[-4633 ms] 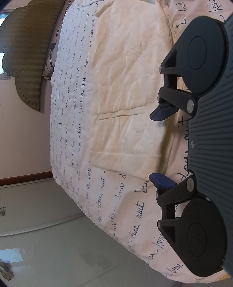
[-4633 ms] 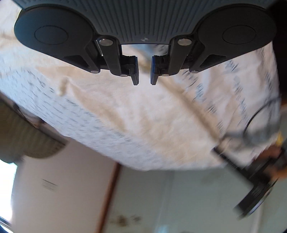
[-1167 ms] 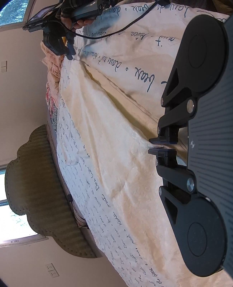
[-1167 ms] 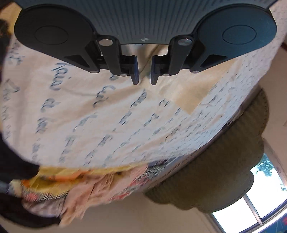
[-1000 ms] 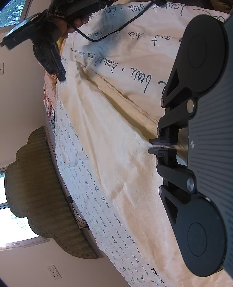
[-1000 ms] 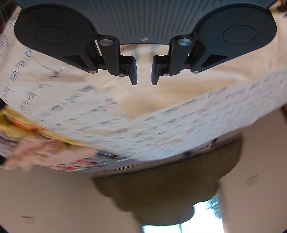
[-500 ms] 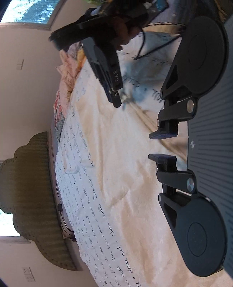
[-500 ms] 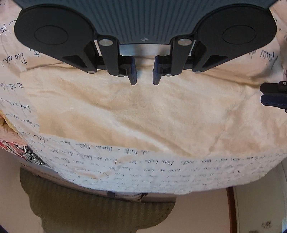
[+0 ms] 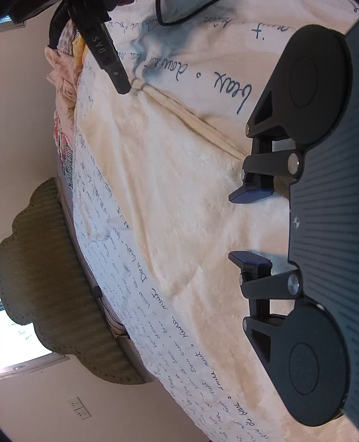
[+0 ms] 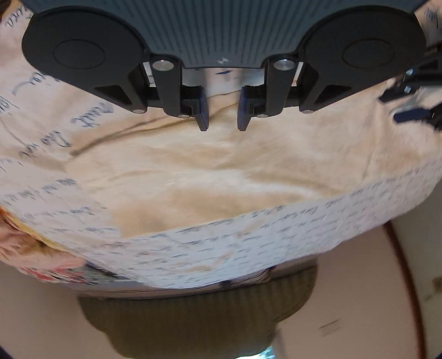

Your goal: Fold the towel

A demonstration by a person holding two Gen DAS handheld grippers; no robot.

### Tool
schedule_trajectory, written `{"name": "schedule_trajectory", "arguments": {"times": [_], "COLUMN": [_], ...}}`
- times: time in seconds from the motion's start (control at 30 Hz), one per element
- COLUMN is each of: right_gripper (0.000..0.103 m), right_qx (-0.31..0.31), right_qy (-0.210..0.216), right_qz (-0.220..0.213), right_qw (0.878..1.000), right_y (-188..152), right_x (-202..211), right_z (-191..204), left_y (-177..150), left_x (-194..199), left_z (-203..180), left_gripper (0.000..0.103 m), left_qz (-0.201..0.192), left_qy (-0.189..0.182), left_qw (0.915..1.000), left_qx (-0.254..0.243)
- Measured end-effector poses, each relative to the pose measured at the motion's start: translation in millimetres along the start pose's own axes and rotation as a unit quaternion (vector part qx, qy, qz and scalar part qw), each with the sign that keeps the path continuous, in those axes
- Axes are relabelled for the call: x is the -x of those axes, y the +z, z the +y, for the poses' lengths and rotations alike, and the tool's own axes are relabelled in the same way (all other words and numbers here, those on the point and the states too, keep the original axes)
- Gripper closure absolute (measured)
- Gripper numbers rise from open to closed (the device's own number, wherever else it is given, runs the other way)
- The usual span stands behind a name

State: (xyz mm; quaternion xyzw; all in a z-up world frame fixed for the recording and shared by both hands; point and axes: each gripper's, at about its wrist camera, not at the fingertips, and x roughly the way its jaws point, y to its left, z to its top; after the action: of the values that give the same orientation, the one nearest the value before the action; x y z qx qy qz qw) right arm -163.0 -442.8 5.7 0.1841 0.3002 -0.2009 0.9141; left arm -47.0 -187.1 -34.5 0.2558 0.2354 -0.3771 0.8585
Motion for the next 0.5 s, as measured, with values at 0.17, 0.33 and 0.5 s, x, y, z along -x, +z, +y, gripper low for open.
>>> {"name": "schedule_trajectory", "arguments": {"times": [0.17, 0.33, 0.5], "right_gripper": [0.053, 0.054, 0.055], "right_qx": [-0.206, -0.282, -0.375], "right_qy": [-0.001, 0.019, 0.056], "right_qz": [-0.03, -0.038, -0.069], "right_qw": [0.978, 0.959, 0.923], "right_y": [-3.6, -7.9, -14.4], "right_x": [4.2, -9.6, -29.8], "right_z": [-76.1, -104.9, -130.6], "left_y": [0.2, -2.0, -10.6], "left_x": [11.3, 4.6, -4.5], "left_z": [17.5, 25.8, 26.1], "left_gripper": [0.026, 0.026, 0.026], "left_qz": [-0.05, -0.049, -0.033], "left_qy": [0.015, 0.041, 0.041], "left_qw": [0.9961, 0.9931, 0.9944], "left_qx": [0.071, 0.098, 0.092]}}
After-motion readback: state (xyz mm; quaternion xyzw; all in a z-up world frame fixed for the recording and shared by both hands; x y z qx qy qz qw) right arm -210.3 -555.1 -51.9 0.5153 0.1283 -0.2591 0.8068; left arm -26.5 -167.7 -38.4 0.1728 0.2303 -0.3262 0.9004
